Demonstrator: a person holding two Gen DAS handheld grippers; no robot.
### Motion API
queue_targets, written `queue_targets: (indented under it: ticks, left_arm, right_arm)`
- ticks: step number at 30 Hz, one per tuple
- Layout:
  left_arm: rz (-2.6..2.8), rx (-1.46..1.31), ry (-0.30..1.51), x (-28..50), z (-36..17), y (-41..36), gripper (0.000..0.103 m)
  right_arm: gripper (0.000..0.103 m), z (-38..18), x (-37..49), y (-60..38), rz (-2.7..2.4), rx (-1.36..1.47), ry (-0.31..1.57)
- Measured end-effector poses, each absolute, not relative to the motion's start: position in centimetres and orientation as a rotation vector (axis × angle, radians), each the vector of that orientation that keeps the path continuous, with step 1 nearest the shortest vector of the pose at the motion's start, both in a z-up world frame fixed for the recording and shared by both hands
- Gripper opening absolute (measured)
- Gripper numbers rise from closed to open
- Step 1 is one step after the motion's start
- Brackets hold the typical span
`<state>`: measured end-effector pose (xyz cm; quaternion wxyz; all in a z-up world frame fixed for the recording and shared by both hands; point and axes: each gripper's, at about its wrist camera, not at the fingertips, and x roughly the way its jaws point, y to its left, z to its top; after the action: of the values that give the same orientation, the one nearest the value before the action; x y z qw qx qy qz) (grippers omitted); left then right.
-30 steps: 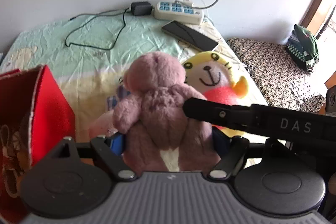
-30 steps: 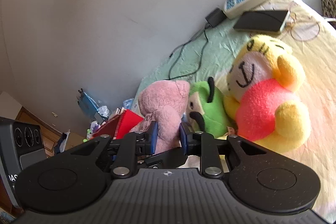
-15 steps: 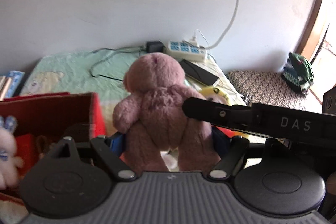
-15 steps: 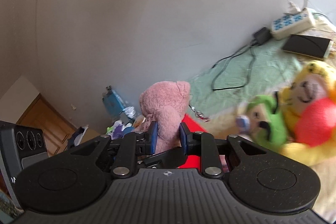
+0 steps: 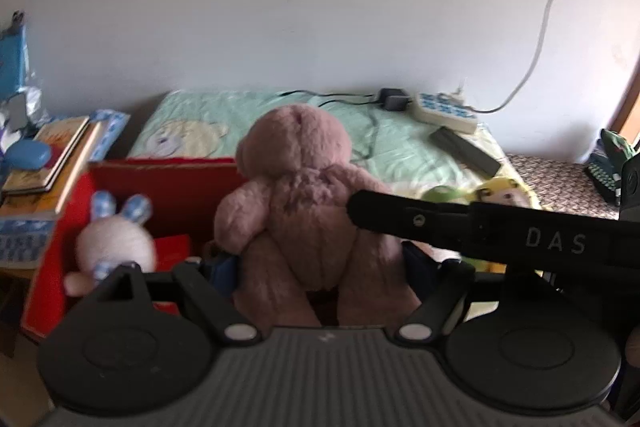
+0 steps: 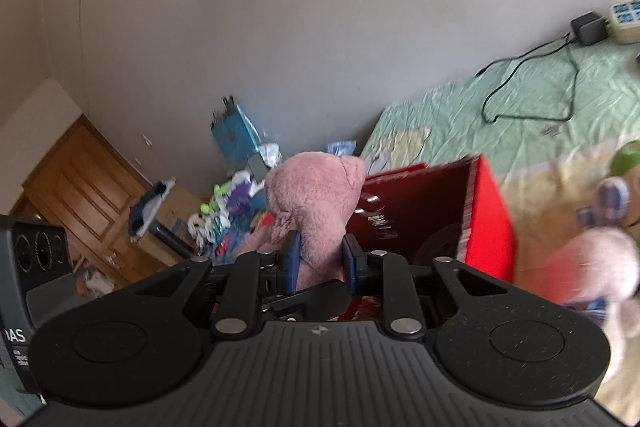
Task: Organize objects
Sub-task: 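Lift the pink teddy bear with the right gripper into the red box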
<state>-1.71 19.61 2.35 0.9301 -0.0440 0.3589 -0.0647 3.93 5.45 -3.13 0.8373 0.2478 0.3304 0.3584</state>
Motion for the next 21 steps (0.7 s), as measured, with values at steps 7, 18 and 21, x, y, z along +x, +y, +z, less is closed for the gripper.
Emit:
queue_targets:
  ticks: [7, 18, 21]
  left_arm:
    - [-0.098, -0.096, 0.790, -0.4, -0.1, 24.8, 0.079]
    - [-0.110, -0.081, 0.900, 1.7, -4.4, 29.2, 0.079]
    - [-0.118, -0.055, 0.897, 1.4, -4.6, 29.8, 0.079]
  right_arm:
    - [0.024, -5.0, 4.6, 9.8, 0.734, 0.459, 0.772]
    - [0.024, -6.7, 6.7, 14.5, 0.656, 0.352, 0.968]
    - [0.024, -6.9, 7.3, 15.8, 0.641, 0.302, 1.019]
